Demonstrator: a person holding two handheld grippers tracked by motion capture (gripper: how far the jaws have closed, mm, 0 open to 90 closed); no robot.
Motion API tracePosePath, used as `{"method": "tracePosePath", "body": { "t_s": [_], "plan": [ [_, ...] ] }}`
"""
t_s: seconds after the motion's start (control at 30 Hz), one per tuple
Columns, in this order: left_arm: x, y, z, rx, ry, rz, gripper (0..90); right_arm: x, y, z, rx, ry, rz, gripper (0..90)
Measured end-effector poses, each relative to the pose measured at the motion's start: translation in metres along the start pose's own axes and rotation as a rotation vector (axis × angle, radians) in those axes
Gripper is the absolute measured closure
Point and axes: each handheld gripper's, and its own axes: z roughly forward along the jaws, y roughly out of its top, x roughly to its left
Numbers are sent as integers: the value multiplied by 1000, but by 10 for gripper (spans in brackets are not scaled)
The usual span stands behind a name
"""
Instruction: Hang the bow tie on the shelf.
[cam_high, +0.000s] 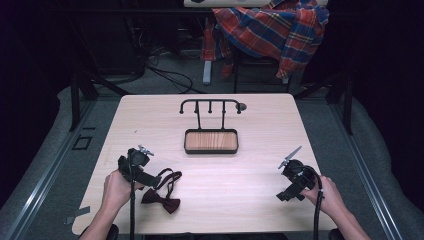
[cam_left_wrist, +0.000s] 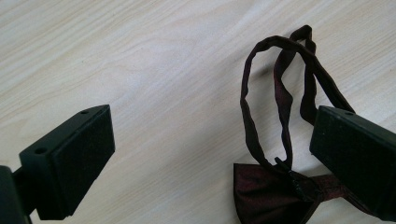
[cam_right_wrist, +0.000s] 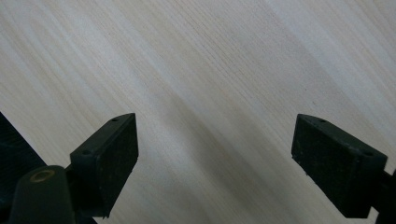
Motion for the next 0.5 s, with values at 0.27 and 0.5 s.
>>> {"method": "tracePosePath", "body": {
  "t_s": [0.27, 0.5],
  "plan": [
    [0, 1, -1, -6, -5, 1, 2, 1, 0, 0, 3, -5, -8, 145],
    [0, 1, -1, -12, -11, 2, 2, 2, 1, 1, 0, 0, -6, 145]
  ]
}}
